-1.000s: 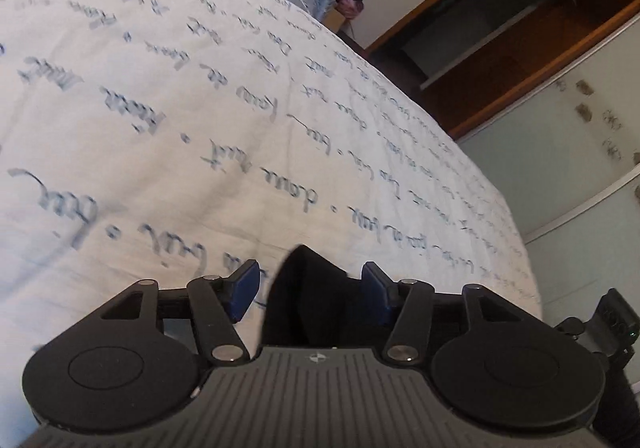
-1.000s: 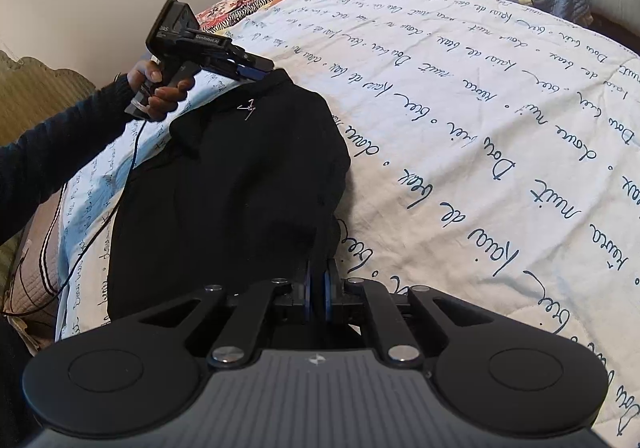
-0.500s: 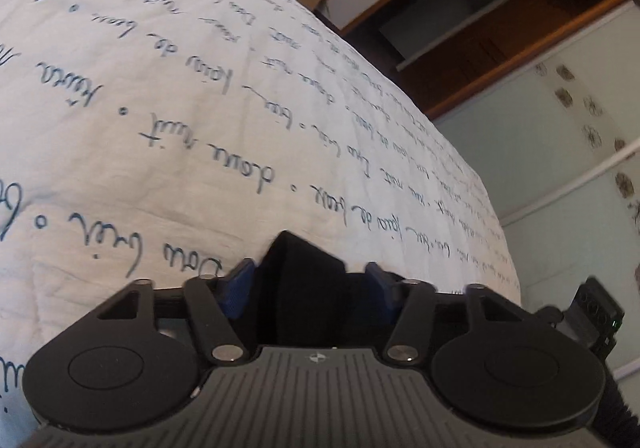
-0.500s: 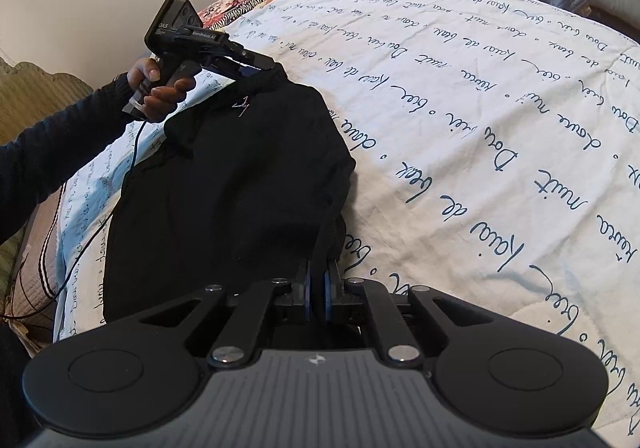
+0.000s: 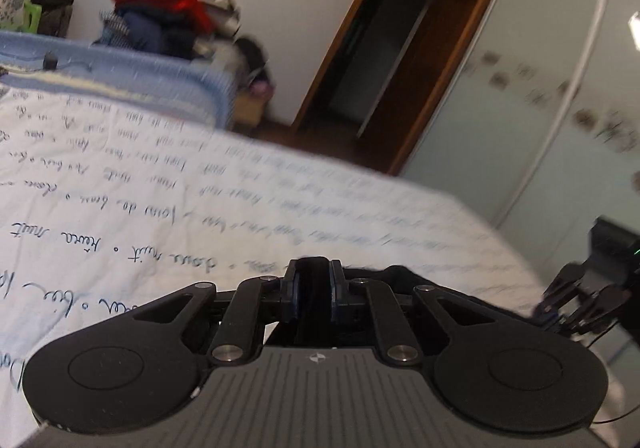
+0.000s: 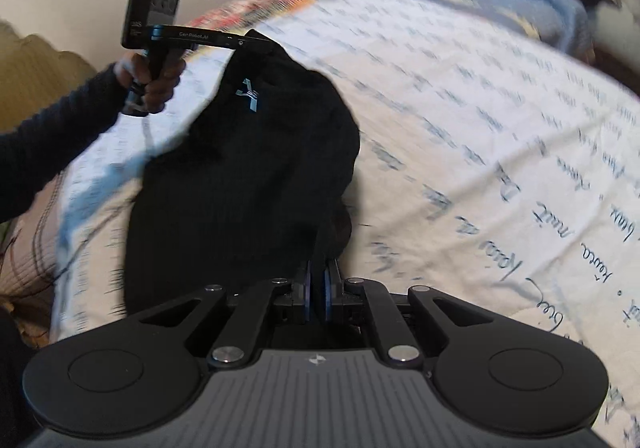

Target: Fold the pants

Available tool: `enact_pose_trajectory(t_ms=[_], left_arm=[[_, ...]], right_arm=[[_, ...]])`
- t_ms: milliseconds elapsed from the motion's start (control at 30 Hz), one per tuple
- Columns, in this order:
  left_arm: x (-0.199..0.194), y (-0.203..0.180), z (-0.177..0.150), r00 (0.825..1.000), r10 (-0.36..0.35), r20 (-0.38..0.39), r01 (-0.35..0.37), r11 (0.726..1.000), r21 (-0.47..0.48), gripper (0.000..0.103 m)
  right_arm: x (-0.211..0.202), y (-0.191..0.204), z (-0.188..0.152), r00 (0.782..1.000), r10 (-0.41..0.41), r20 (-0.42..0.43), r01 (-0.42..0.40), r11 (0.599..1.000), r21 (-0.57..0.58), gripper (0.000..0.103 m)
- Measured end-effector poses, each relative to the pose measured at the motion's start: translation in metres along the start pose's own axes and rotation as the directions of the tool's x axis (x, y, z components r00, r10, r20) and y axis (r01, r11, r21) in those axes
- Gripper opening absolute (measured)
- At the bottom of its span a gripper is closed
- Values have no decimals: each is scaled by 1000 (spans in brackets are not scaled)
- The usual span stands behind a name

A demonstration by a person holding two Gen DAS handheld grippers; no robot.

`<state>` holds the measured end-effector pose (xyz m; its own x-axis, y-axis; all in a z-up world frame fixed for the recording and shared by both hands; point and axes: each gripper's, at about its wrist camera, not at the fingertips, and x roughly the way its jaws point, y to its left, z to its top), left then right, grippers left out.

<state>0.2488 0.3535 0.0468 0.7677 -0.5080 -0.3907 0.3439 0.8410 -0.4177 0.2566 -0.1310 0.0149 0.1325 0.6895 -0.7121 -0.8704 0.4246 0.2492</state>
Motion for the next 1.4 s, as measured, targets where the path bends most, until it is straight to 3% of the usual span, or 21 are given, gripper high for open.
enact_pose_trajectory(t_ms=[67,133,233,333,467,533,633,733,867,933,1167,1233,1333,1400], left_arm=[[-31,0,-17,996,-62,58,66,995,-79,16],[-41,17,-45,995,-91,37,96,976,-197,18],[-37,32,-93,996,-63,-63,39,947,-320,18],[-42,40,-118,994,-81,-79,42,912,-408,18],[-60,56,-126,990,-111,-83,46,832,-553,47],[-75,62,-132,993,-101,-66,42,806,-590,54],[-100,67,-148,996,-55,-70,-6,744,-669,82],[-126,58,-164,999,-18,-29,-8,705,-709,82],[-138,31,-171,996,63,-59,-86,648,-757,83],[-133,24,-169,994,68,-81,-106,625,-774,83],[-113,17,-145,991,92,-99,-134,573,-808,86],[-104,19,-144,985,104,-137,-172,572,-802,86],[-95,26,-152,973,101,-207,-228,533,-815,84],[-96,23,-155,979,61,-194,-196,544,-816,84]], right_arm=[[-19,30,-14,999,33,22,-32,999,-37,6],[-25,56,-35,998,56,19,-55,998,-37,6],[1,77,-71,995,74,-62,-75,997,-2,6],[31,94,-94,988,18,-153,-22,999,-24,6],[32,107,-91,991,-20,-131,14,999,-44,6],[31,116,-88,992,-61,-107,54,996,-71,6],[36,117,-95,991,-68,-117,60,996,-71,6],[41,115,-106,990,-67,-126,60,997,-55,6],[40,114,-105,992,-59,-115,54,998,-41,6],[42,115,-103,991,-62,-119,56,997,-49,6],[36,123,-99,990,-82,-115,71,993,-96,6],[31,125,-98,991,-86,-102,76,992,-96,6],[28,127,-98,991,-96,-89,88,992,-92,6],[29,128,-98,991,-106,-87,97,991,-93,6]])
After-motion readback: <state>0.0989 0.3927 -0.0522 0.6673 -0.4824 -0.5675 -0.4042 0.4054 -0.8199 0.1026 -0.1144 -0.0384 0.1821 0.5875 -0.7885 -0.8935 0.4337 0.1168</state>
